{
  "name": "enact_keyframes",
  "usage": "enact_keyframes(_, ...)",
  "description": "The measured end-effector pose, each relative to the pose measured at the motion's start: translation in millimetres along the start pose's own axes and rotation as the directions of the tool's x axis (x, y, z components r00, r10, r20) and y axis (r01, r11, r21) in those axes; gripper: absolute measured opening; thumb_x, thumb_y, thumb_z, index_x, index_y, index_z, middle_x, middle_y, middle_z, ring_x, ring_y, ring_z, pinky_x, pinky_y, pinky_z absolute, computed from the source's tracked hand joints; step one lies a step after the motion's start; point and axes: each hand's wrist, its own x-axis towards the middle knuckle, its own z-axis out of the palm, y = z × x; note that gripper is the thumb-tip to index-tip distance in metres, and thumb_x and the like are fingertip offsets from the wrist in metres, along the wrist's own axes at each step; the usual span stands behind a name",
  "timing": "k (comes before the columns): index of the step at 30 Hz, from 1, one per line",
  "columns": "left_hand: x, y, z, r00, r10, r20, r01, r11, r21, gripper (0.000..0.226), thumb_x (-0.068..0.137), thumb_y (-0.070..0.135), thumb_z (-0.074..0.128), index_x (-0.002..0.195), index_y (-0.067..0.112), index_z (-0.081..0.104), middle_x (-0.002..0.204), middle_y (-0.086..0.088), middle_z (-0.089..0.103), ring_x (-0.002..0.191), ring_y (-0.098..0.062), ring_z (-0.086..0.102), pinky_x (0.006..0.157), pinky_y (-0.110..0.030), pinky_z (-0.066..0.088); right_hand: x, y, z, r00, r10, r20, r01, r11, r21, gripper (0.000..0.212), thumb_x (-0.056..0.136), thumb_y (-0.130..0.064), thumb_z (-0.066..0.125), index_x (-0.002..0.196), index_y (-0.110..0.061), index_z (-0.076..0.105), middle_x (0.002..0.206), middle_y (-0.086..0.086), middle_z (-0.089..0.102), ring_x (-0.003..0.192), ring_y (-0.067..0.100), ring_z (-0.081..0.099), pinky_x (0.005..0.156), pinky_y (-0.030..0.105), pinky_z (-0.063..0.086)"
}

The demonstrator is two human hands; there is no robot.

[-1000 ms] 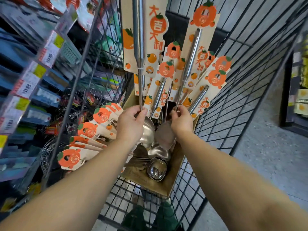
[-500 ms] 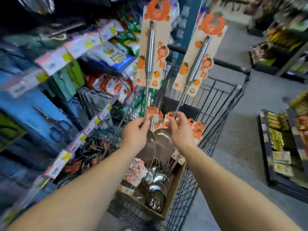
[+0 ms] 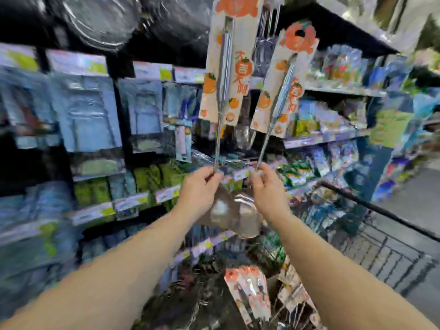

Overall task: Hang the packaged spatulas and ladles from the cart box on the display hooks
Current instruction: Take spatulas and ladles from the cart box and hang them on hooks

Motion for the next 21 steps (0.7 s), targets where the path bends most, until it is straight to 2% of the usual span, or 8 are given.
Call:
enact_keyframes(3, -12, 24, -72, 0.992, 0.003, -0.128, 0.008, 0.997, 0.079, 0.028, 0.092, 0.026, 0.058, 0.073, 0.006, 0.062, 0.066, -0.007, 0.055, 0.066, -0.019, 0.048, 0.056, -0.029, 0.026, -12, -58, 31, 0.991, -0.111, 0.07, 0.105, 0.991, 0.086, 0.016, 0.1, -0.019, 0.045, 0.11, -0.014, 0.056, 0.078, 0.0, 0.062, 0.073, 0.021, 0.055, 0.066, 0.028, 0.04)
enact_keyframes(5, -22, 36, -118, 0.98, -0.018, -0.199, 0.036, 0.995, 0.089, 0.024, 0.092, 0.028, 0.059, 0.083, 0.008, 0.07, 0.067, -0.004, 0.061, 0.064, -0.017, 0.051, 0.056, -0.025, 0.033, -21, -96, 51, 0.978, -0.165, 0.129, 0.146, 0.979, 0.145, 0.016, 0.101, -0.02, 0.043, 0.111, -0.018, 0.056, 0.077, 0.0, 0.059, 0.068, 0.017, 0.05, 0.057, 0.016, 0.037)
enact_keyframes(8, -36, 42, -185, 0.953, -0.029, -0.3, 0.07, 0.99, 0.126, 0.029, 0.09, 0.033, 0.061, 0.082, 0.006, 0.069, 0.074, -0.015, 0.068, 0.068, -0.023, 0.058, 0.069, -0.037, 0.048, -38, -151, 84, 0.951, -0.239, 0.197, 0.189, 0.951, 0.244, 0.022, 0.101, -0.019, 0.042, 0.117, -0.012, 0.056, 0.084, 0.007, 0.063, 0.073, 0.021, 0.054, 0.068, 0.012, 0.039)
enact_keyframes(10, -47, 45, -232, 0.929, -0.036, -0.369, 0.093, 0.986, 0.138, 0.03, 0.089, 0.034, 0.062, 0.076, 0.007, 0.065, 0.07, -0.012, 0.063, 0.066, -0.022, 0.053, 0.066, -0.035, 0.047, -50, -185, 111, 0.93, -0.28, 0.238, 0.199, 0.928, 0.313, 0.026, 0.101, -0.019, 0.042, 0.122, -0.01, 0.054, 0.08, 0.003, 0.061, 0.068, 0.014, 0.052, 0.068, 0.013, 0.041)
enact_keyframes(13, -71, 52, -302, 0.891, 0.009, -0.455, 0.104, 0.969, 0.222, 0.027, 0.089, 0.029, 0.063, 0.071, 0.009, 0.065, 0.061, -0.004, 0.06, 0.059, -0.014, 0.047, 0.052, -0.014, 0.034, -70, -239, 149, 0.897, -0.342, 0.281, 0.211, 0.889, 0.407, 0.03, 0.101, -0.024, 0.042, 0.131, -0.023, 0.049, 0.079, -0.003, 0.062, 0.069, 0.009, 0.053, 0.064, 0.021, 0.041)
enact_keyframes(15, -91, 57, -354, 0.862, 0.025, -0.506, 0.123, 0.958, 0.258, 0.027, 0.089, 0.029, 0.063, 0.065, 0.017, 0.058, 0.058, 0.002, 0.054, 0.057, -0.011, 0.045, 0.051, -0.015, 0.032, -91, -280, 176, 0.865, -0.405, 0.296, 0.24, 0.853, 0.464, 0.022, 0.102, -0.024, 0.042, 0.121, -0.027, 0.051, 0.076, -0.004, 0.059, 0.066, 0.008, 0.051, 0.062, 0.024, 0.039)
enact_keyframes(17, -109, 59, -405, 0.83, 0.029, -0.558, 0.155, 0.947, 0.28, 0.021, 0.088, 0.031, 0.063, 0.071, 0.02, 0.058, 0.067, -0.002, 0.058, 0.065, -0.012, 0.047, 0.057, -0.021, 0.034, -113, -320, 203, 0.84, -0.463, 0.282, 0.27, 0.809, 0.523, 0.014, 0.101, -0.023, 0.043, 0.104, -0.02, 0.056, 0.073, -0.001, 0.059, 0.066, 0.013, 0.051, 0.061, 0.024, 0.039)
enact_keyframes(21, -143, 70, -497, 0.767, 0.062, -0.639, 0.183, 0.933, 0.311, 0.029, 0.086, 0.029, 0.065, 0.075, 0.003, 0.066, 0.068, -0.015, 0.062, 0.064, -0.015, 0.048, 0.061, -0.028, 0.036, -158, -395, 248, 0.795, -0.537, 0.282, 0.305, 0.756, 0.58, 0.019, 0.1, -0.023, 0.044, 0.116, -0.024, 0.055, 0.074, -0.002, 0.06, 0.066, 0.014, 0.051, 0.059, 0.024, 0.038)
